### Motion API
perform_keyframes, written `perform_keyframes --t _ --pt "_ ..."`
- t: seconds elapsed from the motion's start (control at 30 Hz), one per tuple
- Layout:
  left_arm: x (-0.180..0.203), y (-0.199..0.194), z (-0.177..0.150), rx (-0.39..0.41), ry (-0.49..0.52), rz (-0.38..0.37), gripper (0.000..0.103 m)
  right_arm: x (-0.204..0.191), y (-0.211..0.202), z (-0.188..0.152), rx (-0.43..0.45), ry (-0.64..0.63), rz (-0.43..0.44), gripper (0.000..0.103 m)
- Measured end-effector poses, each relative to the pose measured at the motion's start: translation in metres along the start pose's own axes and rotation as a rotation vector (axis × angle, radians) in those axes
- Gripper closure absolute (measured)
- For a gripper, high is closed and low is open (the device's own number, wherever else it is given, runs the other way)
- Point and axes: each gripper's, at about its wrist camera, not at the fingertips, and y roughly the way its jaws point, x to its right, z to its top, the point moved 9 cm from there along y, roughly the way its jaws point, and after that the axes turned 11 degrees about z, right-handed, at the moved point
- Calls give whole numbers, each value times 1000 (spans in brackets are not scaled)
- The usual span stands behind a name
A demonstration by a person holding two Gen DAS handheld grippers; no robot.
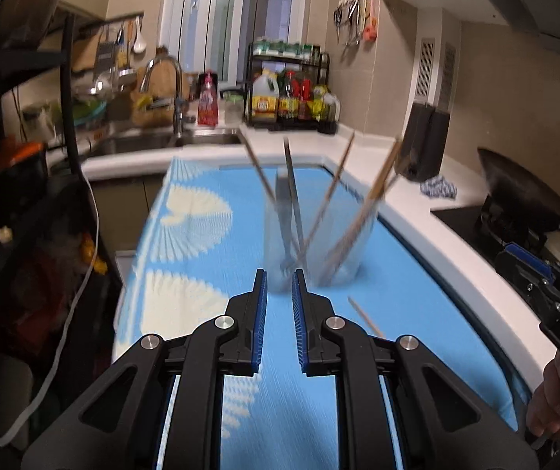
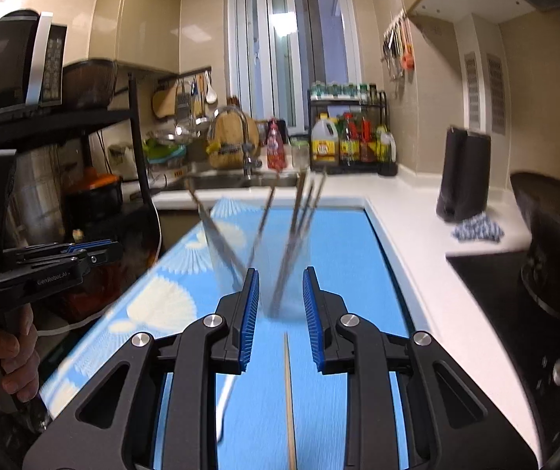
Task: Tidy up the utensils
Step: 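Move both tools back down toward the white spoon and last chopstick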
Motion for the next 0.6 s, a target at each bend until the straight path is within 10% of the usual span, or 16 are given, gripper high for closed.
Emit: perform_keyframes --t 0.27,0.6 --pt "20 25 -105 -131 -57 -23 89 18 15 -134 -233 105 -4 82" --pt "56 23 -134 -155 -53 -114 89 13 23 -177 -313 83 -15 82"
